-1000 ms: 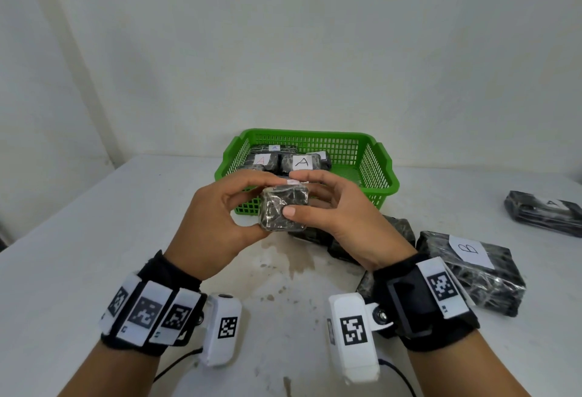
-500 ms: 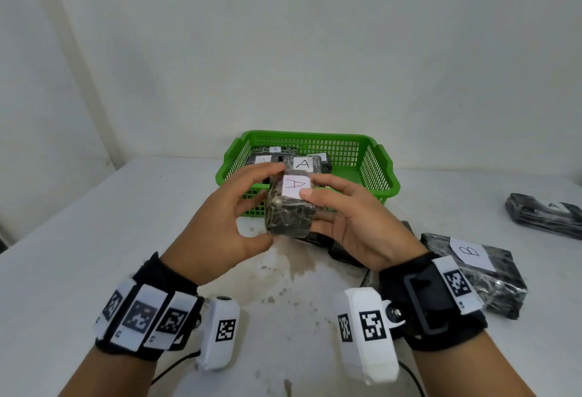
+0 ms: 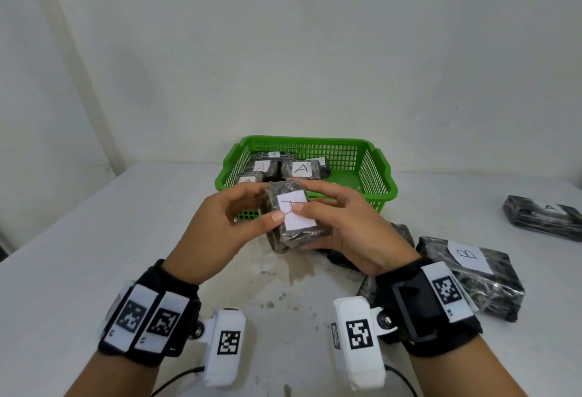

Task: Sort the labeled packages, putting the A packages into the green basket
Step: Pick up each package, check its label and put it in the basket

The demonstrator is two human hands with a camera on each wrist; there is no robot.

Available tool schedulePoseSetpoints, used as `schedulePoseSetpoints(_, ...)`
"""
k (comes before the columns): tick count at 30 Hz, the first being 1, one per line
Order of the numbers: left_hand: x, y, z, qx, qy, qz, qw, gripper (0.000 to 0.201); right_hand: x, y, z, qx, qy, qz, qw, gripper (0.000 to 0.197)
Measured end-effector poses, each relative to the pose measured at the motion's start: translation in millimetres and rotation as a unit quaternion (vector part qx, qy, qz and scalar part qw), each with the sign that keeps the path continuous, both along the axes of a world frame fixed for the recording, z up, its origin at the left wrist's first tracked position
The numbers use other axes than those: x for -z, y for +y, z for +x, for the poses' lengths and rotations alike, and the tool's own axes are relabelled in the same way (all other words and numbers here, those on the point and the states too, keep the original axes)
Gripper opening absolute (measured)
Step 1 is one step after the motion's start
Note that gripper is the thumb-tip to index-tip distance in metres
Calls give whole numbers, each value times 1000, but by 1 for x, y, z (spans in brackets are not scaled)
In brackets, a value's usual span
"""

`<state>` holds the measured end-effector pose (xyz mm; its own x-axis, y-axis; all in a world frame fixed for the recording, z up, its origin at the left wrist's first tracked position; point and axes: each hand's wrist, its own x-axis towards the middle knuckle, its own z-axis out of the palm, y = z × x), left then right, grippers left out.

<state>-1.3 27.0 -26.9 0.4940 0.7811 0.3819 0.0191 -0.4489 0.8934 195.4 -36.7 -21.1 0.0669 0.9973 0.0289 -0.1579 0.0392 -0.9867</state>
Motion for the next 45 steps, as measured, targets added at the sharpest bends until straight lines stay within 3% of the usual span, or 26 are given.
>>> schedulePoseSetpoints(6,3,3,7,-59,-72,-39,995,37,-1,5,-6,8,33,-47,998,39)
schedulePoseSetpoints(10,-3,8,16,-50,-51,-67,995,38,-8,6,11,40,49,-43,997,17)
schedulePoseSetpoints(16,-29,29,44,-33,58,-32,997,16,-22,11,53,84,0,-54,995,29)
schedulePoseSetpoints(20,-49,72,59,-122,142,11,982,14,-34,23,83,121,-34,-87,988,31)
schedulePoseSetpoints(23,-56,112,59,-189,216,-15,958,23,-43,42,99,152,-65,-102,981,35)
schedulePoseSetpoints(28,-49,146,59,-249,345,-45,904,57,-42,73,116,187,-154,-133,961,44)
schedulePoseSetpoints(34,-35,163,61,-274,371,-56,886,79,-38,85,122,171,-282,-180,927,35)
schedulePoseSetpoints(39,-35,166,63,-300,387,-65,870,76,-40,92,115,130,-448,-212,858,31)
schedulePoseSetpoints(41,-35,164,64,-305,408,-81,857,68,-41,96,113,109,-505,-223,826,37)
schedulePoseSetpoints(44,-31,168,60,-281,429,-81,855,21,-42,99,106,66,-559,-242,790,41)
schedulePoseSetpoints(45,-26,172,58,-276,424,-81,859,22,-42,100,104,53,-572,-246,780,40)
